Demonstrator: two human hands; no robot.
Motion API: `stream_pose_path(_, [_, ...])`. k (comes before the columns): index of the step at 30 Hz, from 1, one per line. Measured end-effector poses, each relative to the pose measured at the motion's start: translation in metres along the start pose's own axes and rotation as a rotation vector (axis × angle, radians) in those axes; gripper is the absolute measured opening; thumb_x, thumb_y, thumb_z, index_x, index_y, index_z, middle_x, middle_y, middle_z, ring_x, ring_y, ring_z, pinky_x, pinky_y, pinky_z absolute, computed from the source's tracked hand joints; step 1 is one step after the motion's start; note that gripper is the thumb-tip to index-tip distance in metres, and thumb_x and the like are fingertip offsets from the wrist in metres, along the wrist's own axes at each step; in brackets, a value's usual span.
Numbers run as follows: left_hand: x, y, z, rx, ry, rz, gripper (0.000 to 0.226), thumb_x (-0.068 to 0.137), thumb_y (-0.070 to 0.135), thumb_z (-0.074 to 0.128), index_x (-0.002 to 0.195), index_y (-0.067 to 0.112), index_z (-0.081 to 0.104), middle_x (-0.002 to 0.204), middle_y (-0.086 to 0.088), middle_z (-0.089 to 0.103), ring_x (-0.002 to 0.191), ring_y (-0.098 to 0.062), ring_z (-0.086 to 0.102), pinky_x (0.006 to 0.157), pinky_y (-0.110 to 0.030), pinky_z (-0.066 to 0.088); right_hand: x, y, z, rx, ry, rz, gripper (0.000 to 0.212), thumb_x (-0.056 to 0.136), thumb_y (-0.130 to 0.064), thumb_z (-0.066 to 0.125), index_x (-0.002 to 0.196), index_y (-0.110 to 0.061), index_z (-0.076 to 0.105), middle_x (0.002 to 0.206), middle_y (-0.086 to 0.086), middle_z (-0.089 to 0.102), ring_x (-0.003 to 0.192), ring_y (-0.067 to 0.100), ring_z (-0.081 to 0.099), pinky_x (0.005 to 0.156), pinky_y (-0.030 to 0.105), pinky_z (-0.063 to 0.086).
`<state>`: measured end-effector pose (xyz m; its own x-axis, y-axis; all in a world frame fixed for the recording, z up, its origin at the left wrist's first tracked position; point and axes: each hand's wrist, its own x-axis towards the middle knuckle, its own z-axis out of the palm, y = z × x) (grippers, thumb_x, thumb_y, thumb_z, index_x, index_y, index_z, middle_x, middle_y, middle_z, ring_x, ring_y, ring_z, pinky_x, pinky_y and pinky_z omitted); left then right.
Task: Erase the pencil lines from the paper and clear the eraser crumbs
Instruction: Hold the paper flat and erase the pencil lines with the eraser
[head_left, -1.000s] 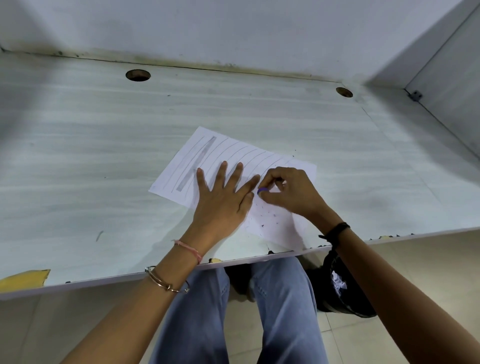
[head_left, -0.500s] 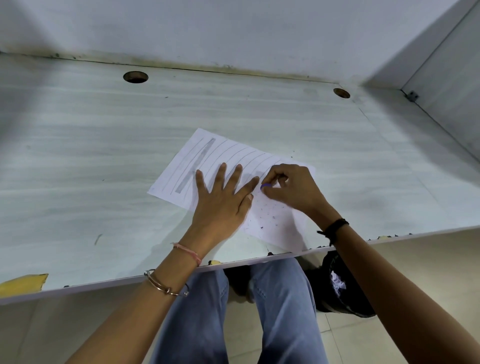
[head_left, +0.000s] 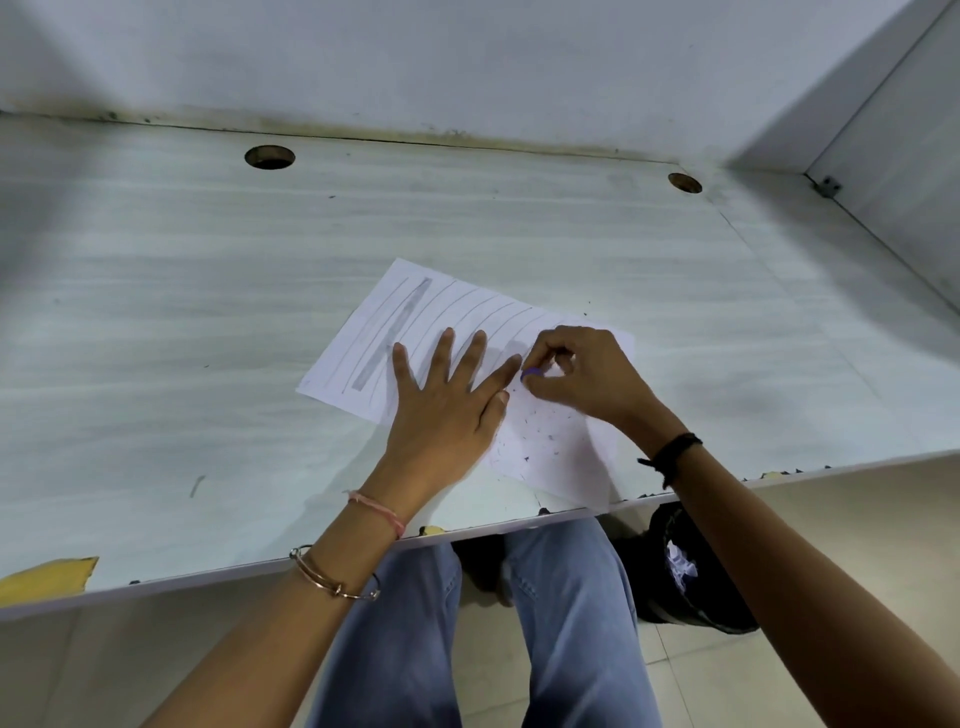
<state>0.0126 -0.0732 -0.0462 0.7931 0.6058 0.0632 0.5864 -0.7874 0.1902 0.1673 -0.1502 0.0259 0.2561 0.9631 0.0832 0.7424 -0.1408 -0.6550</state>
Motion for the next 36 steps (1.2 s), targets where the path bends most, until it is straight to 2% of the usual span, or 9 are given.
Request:
stream_pose_path(5, [0.0, 0.0, -0.001, 0.029, -0.003, 0.001, 0.07, 0.083, 0.053, -0.023, 0.151, 0.046, -0.007, 0.163, 0.003, -0.012, 0.149, -0.028, -0.016, 0.109, -0.068, -0.01, -0.004, -0.006, -0.002, -0.014, -0.143, 0.013, 0.006, 0.072, 0.001, 0.073, 0.07, -0.003, 0.069, 0.057, -0.019, 0.06, 0.054, -0.003, 0.052, 0.056, 0.007, 0.034])
stream_pose_path(8, [0.0, 0.0, -0.001, 0.01, -0.005, 0.002, 0.068, 0.084, 0.053, -0.021, 0.15, 0.047, -0.007, 0.163, 0.003, -0.011, 0.149, -0.028, -0.016, 0.109, -0.067, -0.012, -0.001, -0.003, -0.007, -0.003, -0.029, -0.005, 0.005, 0.074, 0.002, 0.07, 0.073, -0.002, 0.069, 0.068, -0.006, 0.066, 0.056, -0.006, 0.053, 0.055, 0.006, 0.035])
stream_pose_path(12, [0.0, 0.001, -0.001, 0.032, 0.0, 0.002, 0.07, 0.083, 0.053, -0.022, 0.151, 0.046, -0.005, 0.163, 0.003, -0.01, 0.149, -0.028, -0.014, 0.109, -0.068, -0.01, -0.004, -0.008, -0.005, -0.057, -0.142, 0.003, 0.004, 0.074, 0.0, 0.071, 0.072, -0.003, 0.069, 0.055, -0.022, 0.058, 0.052, -0.002, 0.051, 0.054, 0.006, 0.034])
stream_pose_path(17, [0.0, 0.002, -0.003, 0.016, -0.023, -0.007, 0.069, 0.083, 0.056, -0.024, 0.15, 0.048, -0.007, 0.163, 0.004, -0.013, 0.149, -0.028, -0.017, 0.109, -0.066, -0.014, 0.002, -0.009, -0.008, -0.051, -0.051, 0.024, 0.003, 0.074, 0.0, 0.069, 0.073, -0.001, 0.068, 0.061, -0.012, 0.058, 0.054, -0.006, 0.052, 0.052, 0.008, 0.034])
stream_pose_path(21, [-0.001, 0.003, -0.006, 0.027, -0.03, -0.012, 0.052, 0.098, 0.05, -0.007, 0.15, 0.047, -0.006, 0.163, 0.003, -0.014, 0.148, -0.028, -0.018, 0.11, -0.067, -0.012, 0.001, -0.01, -0.005, -0.095, -0.171, 0.021, 0.005, 0.073, -0.001, 0.07, 0.07, -0.005, 0.068, 0.054, -0.017, 0.056, 0.051, -0.002, 0.049, 0.053, 0.008, 0.034])
stream_pose_path(24, [-0.001, 0.004, -0.009, 0.011, -0.058, -0.012, 0.056, 0.094, 0.051, -0.008, 0.15, 0.046, -0.007, 0.162, 0.004, -0.016, 0.148, -0.027, -0.02, 0.11, -0.066, -0.013, 0.005, -0.005, -0.008, -0.124, -0.043, -0.007, 0.005, 0.072, 0.001, 0.068, 0.07, -0.003, 0.066, 0.066, -0.006, 0.061, 0.06, -0.008, 0.051, 0.057, 0.009, 0.034])
stream_pose_path(28, [-0.001, 0.003, -0.006, 0.04, -0.036, -0.009, 0.056, 0.096, 0.051, -0.012, 0.151, 0.046, -0.006, 0.163, 0.003, -0.014, 0.148, -0.028, -0.018, 0.109, -0.067, -0.012, 0.003, -0.007, -0.008, -0.164, -0.212, -0.041, 0.006, 0.072, -0.001, 0.069, 0.07, -0.007, 0.067, 0.056, -0.017, 0.057, 0.056, -0.004, 0.052, 0.055, 0.009, 0.034])
stream_pose_path(32, [0.0, 0.003, -0.005, 0.043, -0.045, -0.013, 0.066, 0.085, 0.056, -0.022, 0.15, 0.047, -0.01, 0.163, 0.003, -0.014, 0.148, -0.028, -0.018, 0.108, -0.066, -0.015, 0.007, 0.0, -0.004, -0.214, -0.041, -0.044, 0.004, 0.073, -0.003, 0.066, 0.072, -0.006, 0.066, 0.07, -0.002, 0.064, 0.063, 0.003, 0.051, 0.064, 0.02, 0.039])
stream_pose_path(36, [0.0, 0.003, -0.006, 0.023, -0.042, -0.011, 0.054, 0.097, 0.052, -0.01, 0.151, 0.046, -0.006, 0.163, 0.004, -0.013, 0.148, -0.028, -0.018, 0.109, -0.066, -0.014, 0.006, -0.001, -0.006, -0.215, -0.178, -0.041, 0.005, 0.072, -0.004, 0.068, 0.07, -0.008, 0.067, 0.065, -0.008, 0.063, 0.059, 0.002, 0.052, 0.059, 0.012, 0.036])
